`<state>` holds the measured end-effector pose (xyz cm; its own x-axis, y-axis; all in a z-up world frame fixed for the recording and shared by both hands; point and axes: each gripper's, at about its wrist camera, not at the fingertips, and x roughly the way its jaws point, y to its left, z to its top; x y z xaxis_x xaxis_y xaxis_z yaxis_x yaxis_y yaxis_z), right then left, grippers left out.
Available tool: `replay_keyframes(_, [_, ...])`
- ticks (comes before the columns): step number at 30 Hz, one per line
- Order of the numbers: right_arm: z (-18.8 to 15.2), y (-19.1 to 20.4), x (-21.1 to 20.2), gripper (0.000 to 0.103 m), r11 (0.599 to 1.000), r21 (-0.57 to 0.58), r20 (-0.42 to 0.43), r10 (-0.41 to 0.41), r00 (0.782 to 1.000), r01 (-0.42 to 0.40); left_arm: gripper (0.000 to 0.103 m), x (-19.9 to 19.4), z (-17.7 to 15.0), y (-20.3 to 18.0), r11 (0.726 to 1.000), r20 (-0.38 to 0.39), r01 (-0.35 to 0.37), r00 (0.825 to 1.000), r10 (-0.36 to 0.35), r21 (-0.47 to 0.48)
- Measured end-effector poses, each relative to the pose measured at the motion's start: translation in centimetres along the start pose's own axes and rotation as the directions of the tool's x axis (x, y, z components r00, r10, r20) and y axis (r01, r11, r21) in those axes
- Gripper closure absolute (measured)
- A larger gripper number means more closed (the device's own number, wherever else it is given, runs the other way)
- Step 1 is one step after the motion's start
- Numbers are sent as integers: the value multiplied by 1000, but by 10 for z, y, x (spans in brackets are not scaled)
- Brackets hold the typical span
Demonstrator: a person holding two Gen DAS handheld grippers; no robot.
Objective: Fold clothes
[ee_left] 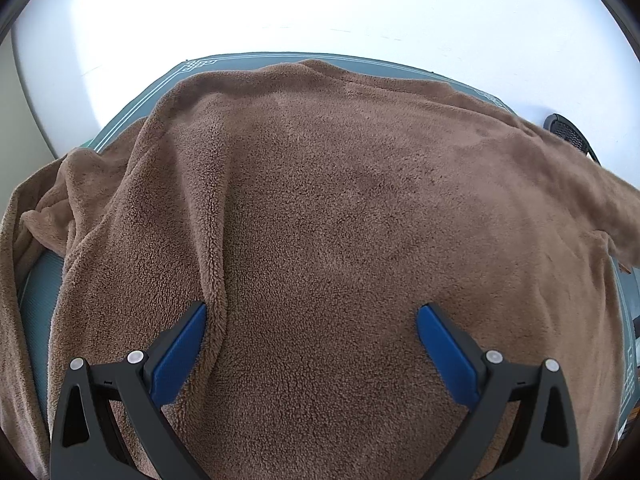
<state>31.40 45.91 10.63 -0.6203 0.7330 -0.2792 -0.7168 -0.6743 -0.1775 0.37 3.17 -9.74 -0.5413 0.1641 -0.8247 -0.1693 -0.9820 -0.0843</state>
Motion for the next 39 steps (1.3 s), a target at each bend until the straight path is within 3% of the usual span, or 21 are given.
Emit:
replay_keyframes(3, [31, 39, -8, 82, 995, -55, 73, 84, 994, -80, 1, 0, 0, 3, 1000, 5, 17, 1000, -17, -7])
replay_keyframes(6, [60, 86, -25, 82, 975, -112, 132, 205, 970, -191, 1, -1, 1, 7, 999, 9, 43, 999, -43, -24])
replay_keyframes(9, [83, 147, -34, 82, 926, -156, 140, 366, 920, -344, 1, -5, 1, 13, 995, 1, 87, 996, -87, -51])
replay_keyframes(13, [88, 232, -42, 82, 853, -264, 118, 492, 862, -451, 1, -16, 0, 30, 975, -1, 190, 982, -191, -114])
replay_keyframes(16, [73, 299, -41, 82, 772, -339, 35, 581, 813, -537, 1, -25, -4, 48, 950, 5, 260, 965, -263, -171])
replay_keyframes(22, [16, 405, -31, 79, 579, -426, -253, 662, 705, -696, 1, -35, -11, 74, 920, 20, 311, 949, -316, -239])
replay_keyframes(23, [6, 415, -26, 72, 546, -432, -300, 663, 686, -717, 1, -34, -11, 76, 917, 21, 317, 947, -321, -241])
replay_keyframes(25, [-15, 439, -34, 43, 487, -449, -382, 653, 654, -749, 1, -35, -11, 78, 914, 22, 326, 943, -331, -241])
replay_keyframes(26, [-24, 447, -35, 28, 464, -462, -401, 650, 645, -756, 1, -34, -11, 78, 913, 22, 329, 942, -334, -240])
replay_keyframes(29, [-47, 453, -40, 27, 412, -517, -396, 662, 636, -751, 1, -32, -11, 81, 912, 20, 333, 941, -338, -240])
replay_keyframes(32, [-49, 442, -46, 27, 368, -520, -412, 683, 604, -771, 1, -32, -12, 82, 910, 21, 336, 940, -341, -241])
replay_keyframes(35, [-36, 411, -55, 27, 363, -483, -422, 701, 576, -796, 1, -32, -14, 84, 904, 21, 347, 935, -353, -249])
replay_keyframes(39, [-29, 397, -35, 27, 406, -365, -467, 699, 542, -838, 1, -33, -14, 93, 879, 17, 383, 918, -395, -285])
